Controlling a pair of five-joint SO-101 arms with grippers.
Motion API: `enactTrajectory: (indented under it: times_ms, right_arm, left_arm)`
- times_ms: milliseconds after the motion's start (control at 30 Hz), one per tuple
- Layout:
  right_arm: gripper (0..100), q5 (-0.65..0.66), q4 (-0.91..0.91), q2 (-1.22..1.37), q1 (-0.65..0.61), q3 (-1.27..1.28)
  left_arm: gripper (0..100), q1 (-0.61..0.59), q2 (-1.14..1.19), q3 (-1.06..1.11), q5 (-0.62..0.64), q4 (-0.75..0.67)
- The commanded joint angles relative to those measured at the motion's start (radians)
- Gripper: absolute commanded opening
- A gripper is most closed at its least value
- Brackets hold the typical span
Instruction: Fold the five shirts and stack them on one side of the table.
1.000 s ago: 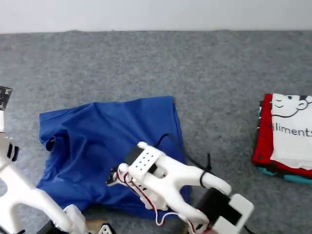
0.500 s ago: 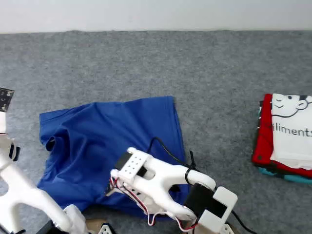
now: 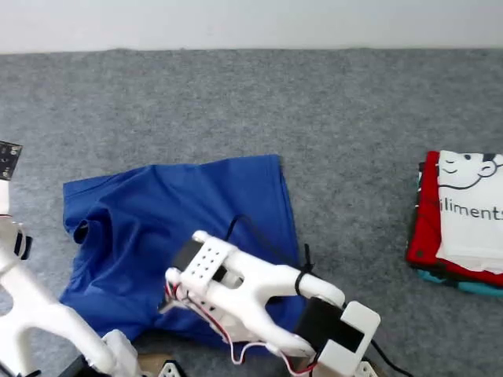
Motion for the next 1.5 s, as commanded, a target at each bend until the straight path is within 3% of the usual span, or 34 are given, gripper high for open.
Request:
enactTrajectory:
  times_ms: [0,433,800,967,1300,1467]
  right_arm:
    - [23.7,0.008,0.002,-0.007,-0.062,0.041]
    - [20.0,-0.018,-0.226,0.082,-0.113,0.184]
    - [0.9,-0.018,-0.239,0.194,-0.045,0.091]
    - [0.9,-0.017,-0.239,0.11,-0.027,0.091]
    - [1.0,-0.015,-0.068,-0.125,0.249,-0.132]
    - [1.0,-0.012,-0.045,-0.136,0.412,-0.334]
  left_arm:
    - [16,0.0,-0.025,-0.005,0.005,-0.02]
    - [16,0.0,-0.025,-0.005,0.005,-0.018]
    - [16,-0.003,-0.025,-0.005,0.005,-0.018]
    - [16,-0.005,-0.026,-0.005,0.005,-0.02]
    - [16,0.008,-0.018,-0.005,0.003,-0.014]
    - [16,0.132,-0.017,0.013,0.003,0.046]
